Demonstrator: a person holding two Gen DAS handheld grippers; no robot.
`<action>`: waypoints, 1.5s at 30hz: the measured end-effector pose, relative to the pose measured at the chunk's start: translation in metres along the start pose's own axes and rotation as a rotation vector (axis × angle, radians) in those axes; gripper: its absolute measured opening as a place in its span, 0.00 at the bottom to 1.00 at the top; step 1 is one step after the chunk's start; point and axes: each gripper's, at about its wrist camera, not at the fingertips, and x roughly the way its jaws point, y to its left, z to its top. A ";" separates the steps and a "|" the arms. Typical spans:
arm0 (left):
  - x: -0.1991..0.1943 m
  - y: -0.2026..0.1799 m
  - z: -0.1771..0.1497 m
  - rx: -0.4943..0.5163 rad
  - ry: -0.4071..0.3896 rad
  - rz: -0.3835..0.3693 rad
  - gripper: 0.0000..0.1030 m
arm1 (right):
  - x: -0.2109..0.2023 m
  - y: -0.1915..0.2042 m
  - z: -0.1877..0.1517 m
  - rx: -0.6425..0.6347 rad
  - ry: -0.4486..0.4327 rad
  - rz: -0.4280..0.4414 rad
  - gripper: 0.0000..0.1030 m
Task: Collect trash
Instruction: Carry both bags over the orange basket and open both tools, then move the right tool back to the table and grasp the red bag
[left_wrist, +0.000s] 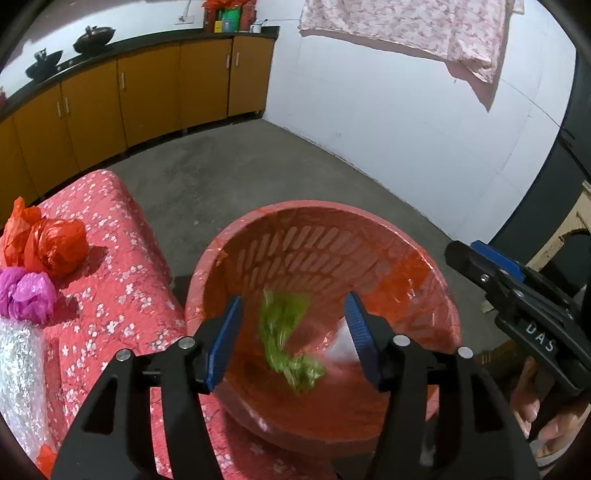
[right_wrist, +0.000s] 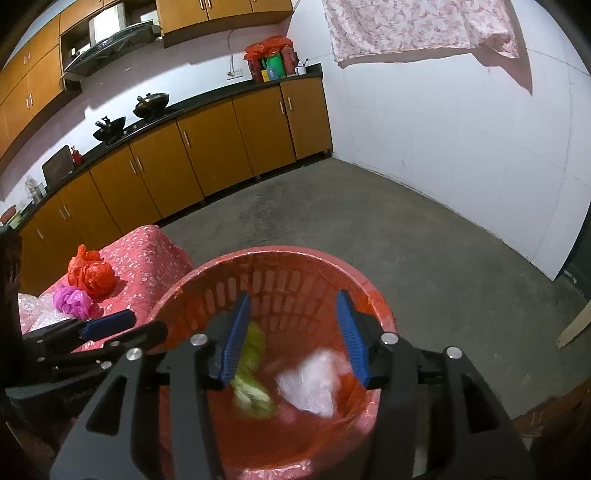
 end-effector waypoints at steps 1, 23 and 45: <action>-0.002 0.003 -0.001 -0.005 -0.001 0.003 0.56 | -0.001 0.000 0.000 0.000 -0.001 -0.003 0.49; -0.199 0.126 -0.082 -0.239 -0.334 0.468 0.71 | -0.079 0.135 -0.044 -0.236 -0.083 0.211 0.65; -0.273 0.214 -0.221 -0.464 -0.296 0.684 0.71 | -0.060 0.282 -0.156 -0.437 0.104 0.316 0.58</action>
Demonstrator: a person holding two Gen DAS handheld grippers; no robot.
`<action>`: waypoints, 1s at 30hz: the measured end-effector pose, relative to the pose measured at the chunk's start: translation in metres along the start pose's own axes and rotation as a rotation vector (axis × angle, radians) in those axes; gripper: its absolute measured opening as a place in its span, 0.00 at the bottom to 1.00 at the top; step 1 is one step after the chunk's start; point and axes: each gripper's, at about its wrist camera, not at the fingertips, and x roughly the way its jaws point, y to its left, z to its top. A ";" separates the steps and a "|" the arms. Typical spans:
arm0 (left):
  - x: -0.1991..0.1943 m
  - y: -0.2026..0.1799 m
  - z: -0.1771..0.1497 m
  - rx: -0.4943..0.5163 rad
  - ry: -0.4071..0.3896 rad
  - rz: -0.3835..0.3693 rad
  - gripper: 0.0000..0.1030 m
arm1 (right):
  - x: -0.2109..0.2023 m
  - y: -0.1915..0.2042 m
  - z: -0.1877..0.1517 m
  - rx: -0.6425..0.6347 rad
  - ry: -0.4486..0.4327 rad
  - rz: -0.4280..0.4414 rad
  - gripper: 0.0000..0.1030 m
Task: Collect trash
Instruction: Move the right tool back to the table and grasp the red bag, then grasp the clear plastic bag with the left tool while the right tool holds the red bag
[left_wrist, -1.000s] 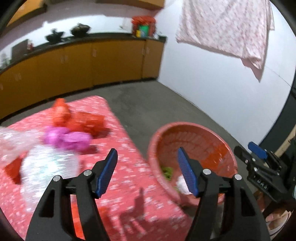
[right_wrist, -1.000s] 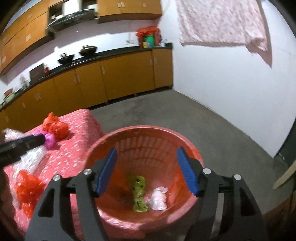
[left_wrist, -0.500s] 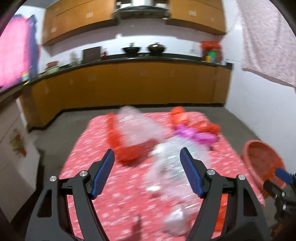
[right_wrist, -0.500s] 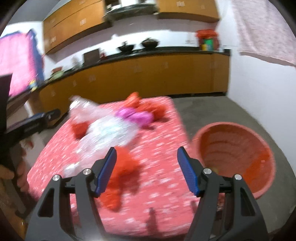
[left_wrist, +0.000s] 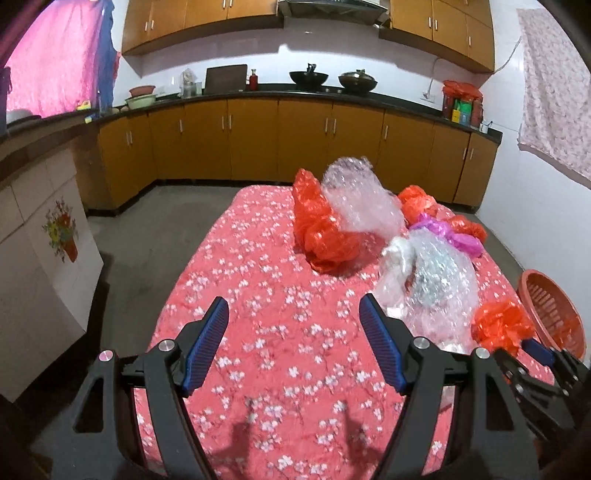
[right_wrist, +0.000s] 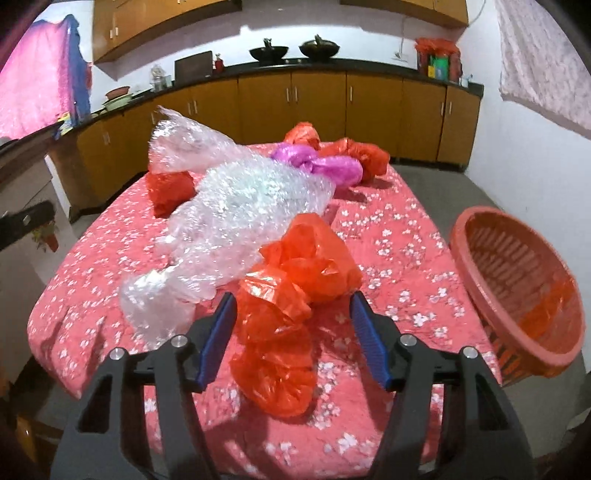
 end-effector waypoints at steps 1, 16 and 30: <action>0.000 -0.002 -0.002 0.002 0.004 -0.007 0.71 | 0.004 0.002 0.000 -0.007 0.002 -0.008 0.53; 0.003 -0.073 -0.031 0.091 0.052 -0.176 0.74 | 0.006 -0.040 0.003 0.017 -0.017 -0.104 0.26; 0.047 -0.112 -0.050 0.129 0.182 -0.187 0.70 | -0.008 -0.069 0.002 0.060 -0.017 -0.110 0.26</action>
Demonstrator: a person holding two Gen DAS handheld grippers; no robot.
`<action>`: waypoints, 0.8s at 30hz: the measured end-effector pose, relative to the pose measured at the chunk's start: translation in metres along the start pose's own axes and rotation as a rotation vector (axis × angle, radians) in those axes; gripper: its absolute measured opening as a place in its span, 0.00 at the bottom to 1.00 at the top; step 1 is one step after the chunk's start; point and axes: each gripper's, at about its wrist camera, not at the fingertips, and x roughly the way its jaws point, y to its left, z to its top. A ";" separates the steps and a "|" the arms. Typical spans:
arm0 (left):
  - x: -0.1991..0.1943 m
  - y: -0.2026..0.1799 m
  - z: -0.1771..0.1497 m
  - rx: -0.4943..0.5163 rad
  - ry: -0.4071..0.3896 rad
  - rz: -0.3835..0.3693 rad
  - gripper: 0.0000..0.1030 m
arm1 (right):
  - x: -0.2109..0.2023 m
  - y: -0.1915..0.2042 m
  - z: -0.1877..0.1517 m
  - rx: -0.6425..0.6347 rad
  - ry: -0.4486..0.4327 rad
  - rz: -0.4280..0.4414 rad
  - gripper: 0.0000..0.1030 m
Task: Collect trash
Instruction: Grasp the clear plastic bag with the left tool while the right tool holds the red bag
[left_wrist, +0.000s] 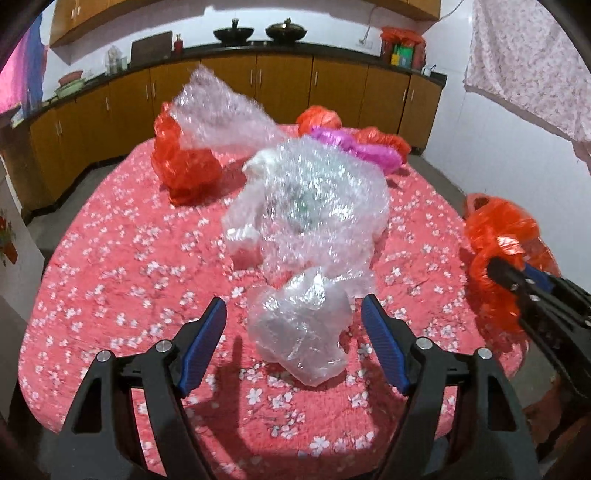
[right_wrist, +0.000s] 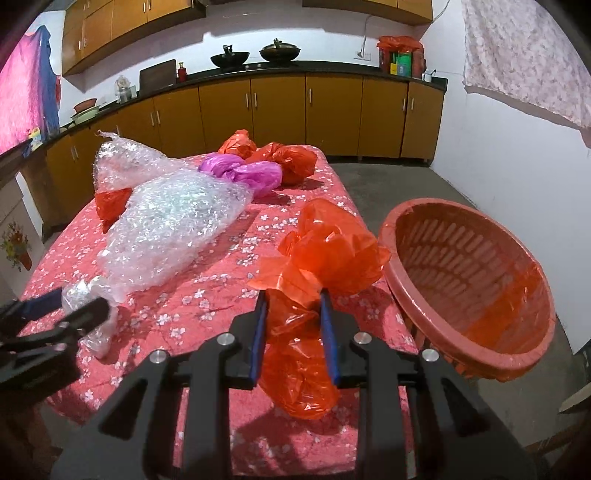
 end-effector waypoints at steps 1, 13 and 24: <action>0.003 -0.001 -0.001 -0.001 0.006 0.002 0.67 | 0.000 0.000 0.000 0.001 0.000 0.002 0.26; 0.005 0.008 0.005 0.007 -0.013 0.023 0.39 | -0.002 0.000 0.002 0.007 -0.007 0.009 0.26; -0.017 0.022 0.023 -0.018 -0.077 0.042 0.39 | -0.014 0.005 0.012 0.014 -0.042 0.041 0.26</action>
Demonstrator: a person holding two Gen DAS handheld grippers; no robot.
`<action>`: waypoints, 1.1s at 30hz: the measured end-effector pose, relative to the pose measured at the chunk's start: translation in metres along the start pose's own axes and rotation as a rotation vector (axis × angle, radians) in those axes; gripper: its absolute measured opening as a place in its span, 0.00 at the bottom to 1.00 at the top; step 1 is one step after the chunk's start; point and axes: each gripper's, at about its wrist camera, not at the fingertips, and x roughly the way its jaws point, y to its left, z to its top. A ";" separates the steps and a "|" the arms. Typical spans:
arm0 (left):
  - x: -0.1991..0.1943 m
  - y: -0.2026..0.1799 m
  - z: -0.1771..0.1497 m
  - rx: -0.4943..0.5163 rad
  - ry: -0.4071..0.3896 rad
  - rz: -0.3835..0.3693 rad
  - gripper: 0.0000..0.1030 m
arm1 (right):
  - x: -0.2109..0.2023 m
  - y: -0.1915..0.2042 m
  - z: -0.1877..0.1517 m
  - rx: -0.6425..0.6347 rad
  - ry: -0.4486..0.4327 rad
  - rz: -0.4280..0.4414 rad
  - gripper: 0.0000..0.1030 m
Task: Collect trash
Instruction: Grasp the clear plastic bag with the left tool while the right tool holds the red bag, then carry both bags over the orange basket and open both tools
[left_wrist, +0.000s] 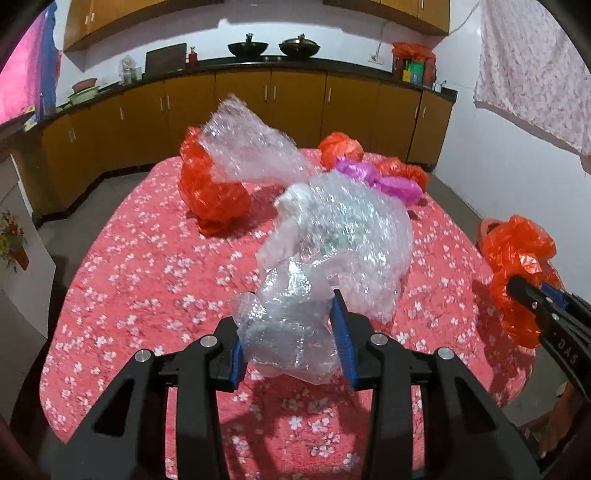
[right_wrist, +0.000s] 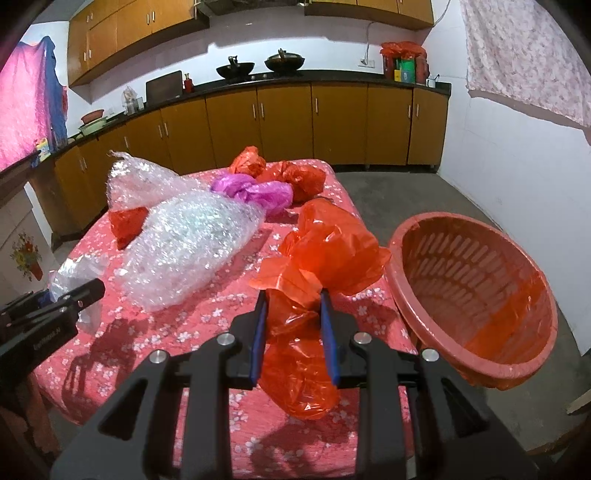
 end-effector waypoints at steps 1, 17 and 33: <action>-0.002 0.001 0.002 -0.002 -0.006 0.000 0.39 | -0.001 0.000 0.000 0.001 -0.003 0.002 0.26; -0.021 -0.016 0.023 0.023 -0.070 -0.023 0.39 | -0.018 -0.009 0.010 0.027 -0.055 0.016 0.26; -0.021 -0.061 0.037 0.084 -0.093 -0.091 0.39 | -0.025 -0.044 0.013 0.080 -0.079 -0.033 0.26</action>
